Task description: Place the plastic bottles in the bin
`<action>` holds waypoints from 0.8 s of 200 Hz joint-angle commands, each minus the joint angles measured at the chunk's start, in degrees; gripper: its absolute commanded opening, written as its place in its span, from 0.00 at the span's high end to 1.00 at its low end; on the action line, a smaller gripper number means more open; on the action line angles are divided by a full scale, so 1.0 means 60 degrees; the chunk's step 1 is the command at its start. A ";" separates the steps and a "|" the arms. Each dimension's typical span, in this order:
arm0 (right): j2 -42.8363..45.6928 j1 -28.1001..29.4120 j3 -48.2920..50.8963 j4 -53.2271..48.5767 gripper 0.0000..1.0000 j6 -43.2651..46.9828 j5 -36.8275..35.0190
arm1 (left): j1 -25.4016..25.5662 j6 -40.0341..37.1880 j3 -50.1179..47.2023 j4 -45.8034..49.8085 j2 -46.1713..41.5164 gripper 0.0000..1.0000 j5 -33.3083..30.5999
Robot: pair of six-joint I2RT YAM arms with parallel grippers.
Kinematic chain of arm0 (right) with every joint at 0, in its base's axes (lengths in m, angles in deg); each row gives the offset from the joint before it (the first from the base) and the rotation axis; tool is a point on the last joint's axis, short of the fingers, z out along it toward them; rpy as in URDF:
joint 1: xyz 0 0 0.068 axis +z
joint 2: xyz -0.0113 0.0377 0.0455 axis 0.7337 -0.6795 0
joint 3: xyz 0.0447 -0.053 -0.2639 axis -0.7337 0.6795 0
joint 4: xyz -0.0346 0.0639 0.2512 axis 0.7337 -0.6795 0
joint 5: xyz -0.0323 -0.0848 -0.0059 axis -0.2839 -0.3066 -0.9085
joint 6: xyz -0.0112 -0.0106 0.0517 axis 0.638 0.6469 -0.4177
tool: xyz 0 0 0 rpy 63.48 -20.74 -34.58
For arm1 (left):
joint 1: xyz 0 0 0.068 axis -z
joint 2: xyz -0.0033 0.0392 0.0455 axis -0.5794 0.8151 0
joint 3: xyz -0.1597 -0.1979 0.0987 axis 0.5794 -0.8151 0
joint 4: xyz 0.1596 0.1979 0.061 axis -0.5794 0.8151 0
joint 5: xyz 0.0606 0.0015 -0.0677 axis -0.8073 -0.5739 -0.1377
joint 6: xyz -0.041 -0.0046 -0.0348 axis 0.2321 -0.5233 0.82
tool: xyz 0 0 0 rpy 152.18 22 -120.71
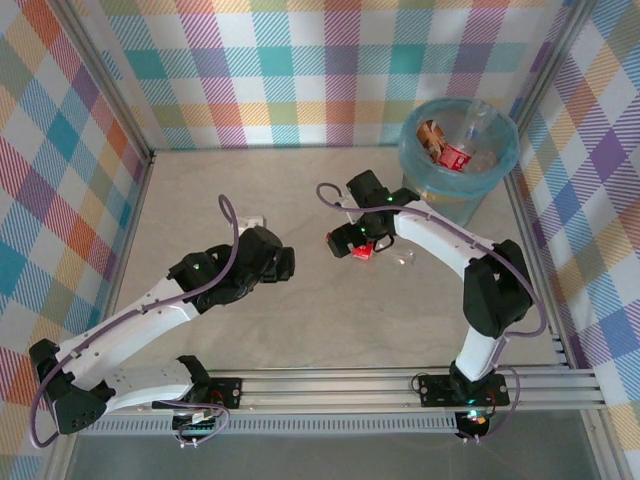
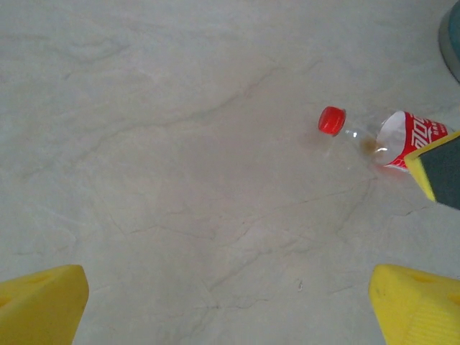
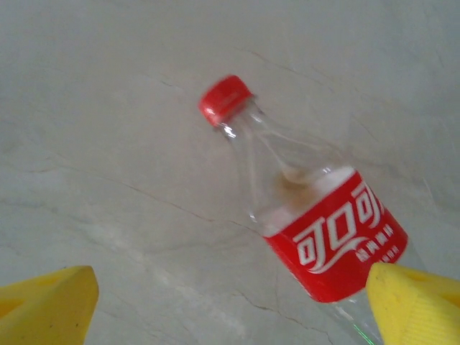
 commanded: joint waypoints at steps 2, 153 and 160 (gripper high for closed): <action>0.1003 -0.0293 0.0744 0.0302 0.04 -0.1512 -0.0321 | -0.0091 0.0585 -0.0357 0.0283 -0.0438 0.00 0.0128; 0.6716 -0.1150 0.7260 0.3293 0.00 -0.9509 -0.2029 | -0.1603 -0.1888 0.7339 -0.0437 0.8452 0.13 0.5375; 0.6612 -0.1282 0.7307 0.3443 0.00 -0.9536 -0.1841 | -0.1604 -0.1846 0.7926 -0.0340 0.9029 0.14 0.5568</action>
